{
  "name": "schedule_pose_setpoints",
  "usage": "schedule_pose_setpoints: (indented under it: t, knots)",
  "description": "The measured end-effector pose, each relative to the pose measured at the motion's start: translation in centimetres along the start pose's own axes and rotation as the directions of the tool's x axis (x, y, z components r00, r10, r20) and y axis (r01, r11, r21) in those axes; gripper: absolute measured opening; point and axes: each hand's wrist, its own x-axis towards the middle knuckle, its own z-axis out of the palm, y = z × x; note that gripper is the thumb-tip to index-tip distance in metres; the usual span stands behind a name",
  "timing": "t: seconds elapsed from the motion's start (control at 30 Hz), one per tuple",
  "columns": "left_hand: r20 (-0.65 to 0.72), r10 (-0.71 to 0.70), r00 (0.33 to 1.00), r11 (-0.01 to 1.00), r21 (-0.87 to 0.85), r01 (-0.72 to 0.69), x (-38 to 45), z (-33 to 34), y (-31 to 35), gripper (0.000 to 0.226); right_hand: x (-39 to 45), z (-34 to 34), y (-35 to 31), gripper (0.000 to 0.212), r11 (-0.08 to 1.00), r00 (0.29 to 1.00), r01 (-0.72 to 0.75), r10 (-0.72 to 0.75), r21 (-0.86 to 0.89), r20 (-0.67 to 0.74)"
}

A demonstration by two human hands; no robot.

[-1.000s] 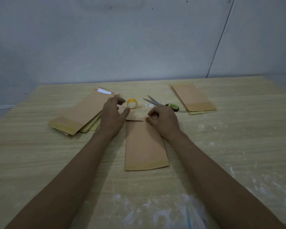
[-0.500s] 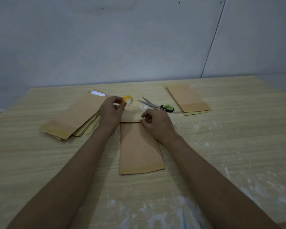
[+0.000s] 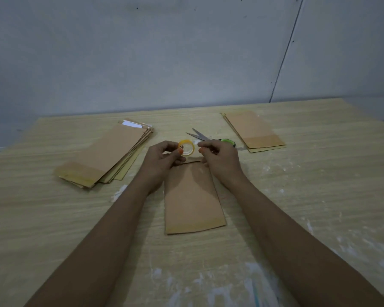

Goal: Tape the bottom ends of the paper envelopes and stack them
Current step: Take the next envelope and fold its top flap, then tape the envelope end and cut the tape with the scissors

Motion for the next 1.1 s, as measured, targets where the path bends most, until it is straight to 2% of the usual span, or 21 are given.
schedule_pose_setpoints:
  t: [0.07, 0.3, 0.63, 1.1]
  knots:
    - [0.02, 0.023, 1.0, 1.0, 0.006, -0.023, -0.21, 0.03, 0.07, 0.005, 0.07, -0.2, -0.13, 0.02, 0.998, 0.999, -0.039, 0.038, 0.042, 0.027]
    - [0.057, 0.051, 0.997, 0.998, 0.032, -0.053, -0.63, 0.0, 0.38, 0.015, -0.04, -0.28, 0.0, 0.022, 0.991, 0.995, -0.06, 0.05, 0.118, 0.085]
    - [0.072, 0.085, 0.994, 0.992, 0.087, -0.091, -0.47, -0.05, 0.15, 0.012, -0.21, -0.21, 0.02, 0.019, 0.991, 0.998, 0.008, -0.015, 0.136, 0.055]
    - [0.076, 0.138, 0.987, 0.973, 0.177, -0.15, -0.59, 0.07, -0.17, 0.011, -0.22, 0.26, -0.41, 0.006, 0.985, 0.998, -0.055, 0.056, 0.164, 0.001]
